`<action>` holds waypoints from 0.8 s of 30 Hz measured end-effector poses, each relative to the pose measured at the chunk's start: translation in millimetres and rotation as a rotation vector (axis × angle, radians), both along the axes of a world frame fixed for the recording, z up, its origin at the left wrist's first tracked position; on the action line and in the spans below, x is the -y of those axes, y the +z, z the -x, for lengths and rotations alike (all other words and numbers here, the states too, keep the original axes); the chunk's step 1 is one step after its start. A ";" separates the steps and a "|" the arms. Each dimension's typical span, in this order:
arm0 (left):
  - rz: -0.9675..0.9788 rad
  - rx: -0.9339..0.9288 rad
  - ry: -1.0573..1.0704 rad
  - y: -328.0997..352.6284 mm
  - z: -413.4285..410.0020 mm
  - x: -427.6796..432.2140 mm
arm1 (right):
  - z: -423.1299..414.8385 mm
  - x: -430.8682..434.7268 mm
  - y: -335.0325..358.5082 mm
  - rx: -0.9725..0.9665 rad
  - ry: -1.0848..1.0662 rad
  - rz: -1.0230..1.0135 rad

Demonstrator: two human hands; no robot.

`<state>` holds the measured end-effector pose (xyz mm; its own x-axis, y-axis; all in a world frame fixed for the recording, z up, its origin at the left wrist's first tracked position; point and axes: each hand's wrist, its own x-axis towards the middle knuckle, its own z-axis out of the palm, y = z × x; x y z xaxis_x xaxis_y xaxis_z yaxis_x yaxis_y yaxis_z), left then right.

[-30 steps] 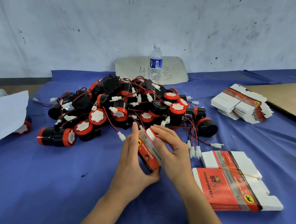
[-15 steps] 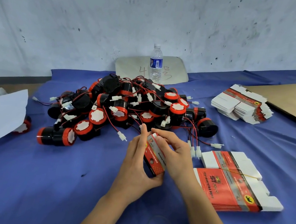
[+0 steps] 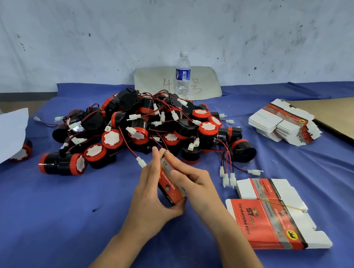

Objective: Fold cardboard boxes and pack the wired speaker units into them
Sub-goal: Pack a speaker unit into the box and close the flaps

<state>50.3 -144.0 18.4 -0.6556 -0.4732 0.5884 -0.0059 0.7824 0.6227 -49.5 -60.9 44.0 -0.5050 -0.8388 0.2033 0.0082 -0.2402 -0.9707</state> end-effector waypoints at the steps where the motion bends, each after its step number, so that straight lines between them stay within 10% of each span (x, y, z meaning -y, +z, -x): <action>1: -0.003 -0.010 0.005 -1.1 0.3 -0.3 | -0.4 -0.3 0.5 0.010 0.001 0.003; 24: -0.121 -0.201 0.146 4.5 3.6 -2.9 | -13.1 4.4 -14.2 -0.487 -0.255 -0.068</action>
<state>46.7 -141.1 22.9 -0.4506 -0.6293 0.6332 0.0201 0.7019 0.7120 -36.5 -65.3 29.8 -0.5550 -0.7216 0.4138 -0.4961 -0.1122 -0.8610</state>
